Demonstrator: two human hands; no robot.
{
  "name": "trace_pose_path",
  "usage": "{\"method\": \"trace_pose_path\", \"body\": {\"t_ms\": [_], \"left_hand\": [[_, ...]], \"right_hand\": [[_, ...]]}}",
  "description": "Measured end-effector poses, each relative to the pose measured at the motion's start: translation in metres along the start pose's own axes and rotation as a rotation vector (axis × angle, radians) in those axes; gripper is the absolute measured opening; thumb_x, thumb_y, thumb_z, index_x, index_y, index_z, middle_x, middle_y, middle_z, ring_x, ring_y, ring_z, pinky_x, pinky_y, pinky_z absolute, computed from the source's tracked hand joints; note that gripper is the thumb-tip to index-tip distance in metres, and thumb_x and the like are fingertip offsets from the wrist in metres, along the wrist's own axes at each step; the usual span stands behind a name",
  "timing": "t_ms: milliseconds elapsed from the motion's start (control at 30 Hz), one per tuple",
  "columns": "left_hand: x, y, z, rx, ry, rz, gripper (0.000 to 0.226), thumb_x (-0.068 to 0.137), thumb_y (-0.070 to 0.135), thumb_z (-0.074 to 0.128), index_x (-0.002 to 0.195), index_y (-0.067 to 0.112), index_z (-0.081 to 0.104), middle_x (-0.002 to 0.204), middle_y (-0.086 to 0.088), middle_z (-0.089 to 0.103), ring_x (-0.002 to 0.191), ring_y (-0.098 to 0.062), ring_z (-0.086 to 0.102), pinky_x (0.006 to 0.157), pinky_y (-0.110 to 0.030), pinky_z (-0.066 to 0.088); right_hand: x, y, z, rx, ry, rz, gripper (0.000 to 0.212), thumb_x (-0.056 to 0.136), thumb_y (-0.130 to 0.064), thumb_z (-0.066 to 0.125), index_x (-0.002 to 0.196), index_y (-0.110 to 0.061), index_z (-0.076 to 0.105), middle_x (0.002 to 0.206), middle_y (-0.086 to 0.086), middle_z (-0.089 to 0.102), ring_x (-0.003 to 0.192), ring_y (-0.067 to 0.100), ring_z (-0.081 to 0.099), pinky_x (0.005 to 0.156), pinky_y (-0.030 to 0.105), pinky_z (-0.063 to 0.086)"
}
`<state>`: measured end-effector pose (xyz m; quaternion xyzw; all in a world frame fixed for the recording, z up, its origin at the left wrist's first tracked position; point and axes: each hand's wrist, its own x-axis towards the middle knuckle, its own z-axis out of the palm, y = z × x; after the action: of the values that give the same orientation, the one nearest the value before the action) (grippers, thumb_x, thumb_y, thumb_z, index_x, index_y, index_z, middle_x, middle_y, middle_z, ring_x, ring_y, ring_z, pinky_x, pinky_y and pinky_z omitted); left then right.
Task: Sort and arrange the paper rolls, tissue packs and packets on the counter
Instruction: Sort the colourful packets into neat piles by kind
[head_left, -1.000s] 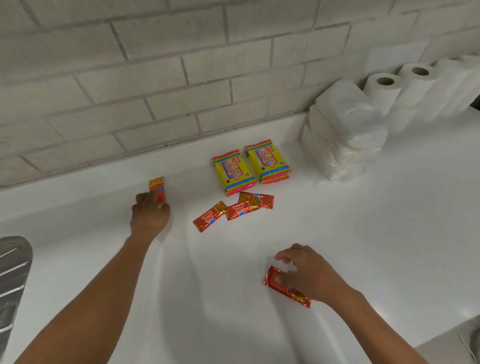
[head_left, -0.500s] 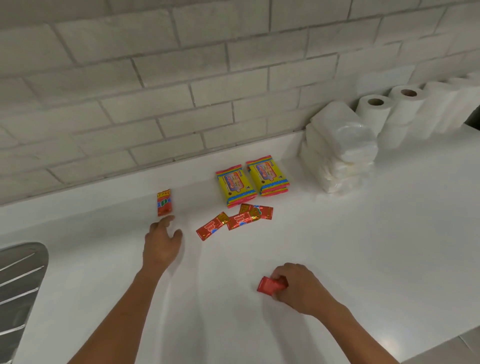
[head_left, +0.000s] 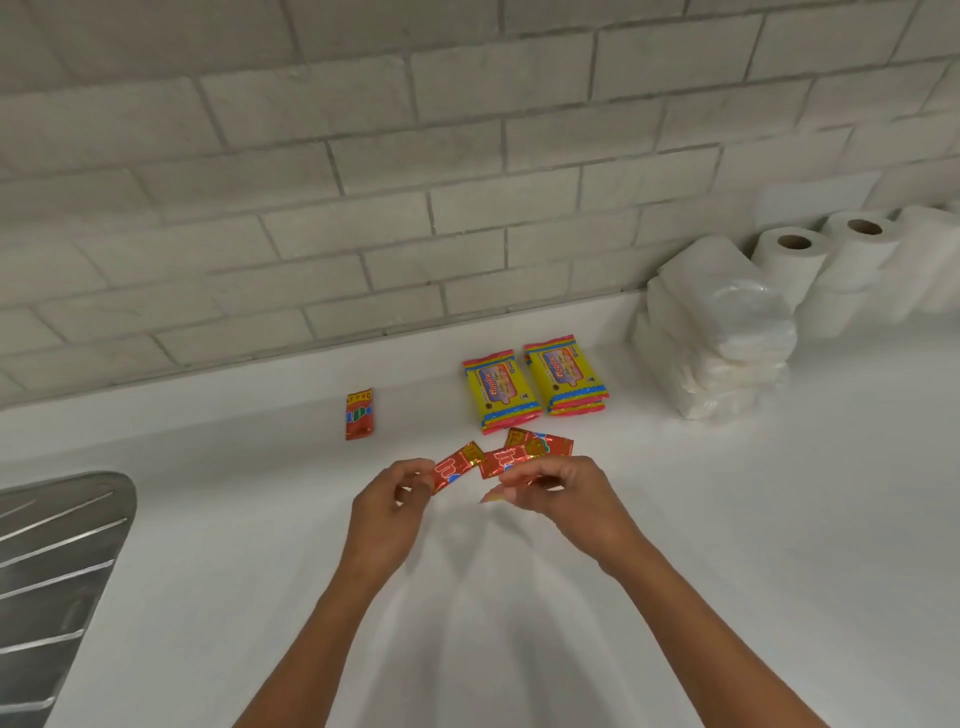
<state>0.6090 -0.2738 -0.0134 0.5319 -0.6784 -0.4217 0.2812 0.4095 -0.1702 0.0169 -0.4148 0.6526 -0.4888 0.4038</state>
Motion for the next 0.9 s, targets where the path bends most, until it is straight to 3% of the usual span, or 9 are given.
{"method": "trace_pose_path", "body": {"t_ms": [100,167,267,367,467,600,900], "left_hand": [[-0.010,0.009,0.007,-0.131,-0.066,-0.046,0.014,0.100,0.032,0.055,0.104,0.032,0.069,0.084,0.006,0.073,0.076,-0.009,0.067,0.071,-0.028,0.054],[-0.016,0.014,0.012,-0.194,-0.108,-0.047,0.017,0.101,0.033,0.053,0.106,0.030,0.069,0.082,0.001,0.074,0.072,-0.011,0.069,0.068,-0.027,0.055],[-0.019,0.020,0.016,-0.307,-0.143,-0.066,0.022,0.103,0.030,0.049,0.114,0.029,0.068,0.090,-0.001,0.075,0.080,-0.019,0.072,0.070,-0.031,0.057],[-0.018,0.024,0.012,-0.407,-0.129,-0.094,0.023,0.102,0.027,0.051,0.115,0.025,0.070,0.097,0.002,0.076,0.087,-0.016,0.073,0.077,-0.035,0.059],[-0.011,0.023,0.006,-0.462,-0.129,-0.121,0.021,0.100,0.017,0.057,0.113,0.023,0.072,0.101,-0.001,0.076,0.092,-0.020,0.074,0.084,-0.041,0.060],[0.000,0.018,-0.005,-0.505,-0.077,-0.154,0.025,0.094,0.008,0.065,0.111,0.024,0.071,0.109,-0.003,0.073,0.091,-0.021,0.074,0.076,-0.035,0.062],[0.049,-0.013,-0.038,-0.315,0.055,-0.171,0.050,0.090,0.002,0.067,0.125,0.036,0.055,0.122,-0.004,0.062,0.102,-0.020,0.069,0.082,-0.039,0.061]], "right_hand": [[0.007,-0.005,0.012,0.035,0.017,-0.163,0.016,0.079,-0.004,0.079,0.090,-0.016,0.080,0.090,-0.005,0.077,0.089,0.009,0.071,0.084,0.025,0.056],[0.011,-0.003,0.022,-0.005,0.038,-0.265,0.019,0.078,0.002,0.077,0.089,-0.013,0.080,0.091,-0.005,0.076,0.091,0.012,0.070,0.084,0.029,0.057],[0.013,0.003,0.032,-0.054,0.048,-0.367,0.023,0.076,0.003,0.078,0.091,-0.015,0.080,0.095,-0.008,0.074,0.097,0.012,0.068,0.084,0.028,0.056],[0.014,0.010,0.039,-0.091,0.019,-0.406,0.028,0.075,0.003,0.080,0.095,-0.016,0.079,0.102,-0.008,0.073,0.102,0.011,0.068,0.087,0.028,0.056],[0.013,0.013,0.042,-0.101,-0.040,-0.387,0.034,0.078,0.003,0.077,0.103,-0.020,0.077,0.112,-0.011,0.070,0.110,0.009,0.065,0.094,0.026,0.054],[0.010,0.014,0.041,-0.131,-0.129,-0.313,0.047,0.081,0.000,0.075,0.114,-0.033,0.072,0.125,-0.018,0.061,0.121,0.004,0.057,0.098,0.017,0.048],[0.014,0.031,0.031,-0.107,-0.028,-0.051,0.027,0.086,-0.016,0.074,0.106,-0.035,0.072,0.113,-0.017,0.067,0.100,0.001,0.065,0.080,0.017,0.055]]}}
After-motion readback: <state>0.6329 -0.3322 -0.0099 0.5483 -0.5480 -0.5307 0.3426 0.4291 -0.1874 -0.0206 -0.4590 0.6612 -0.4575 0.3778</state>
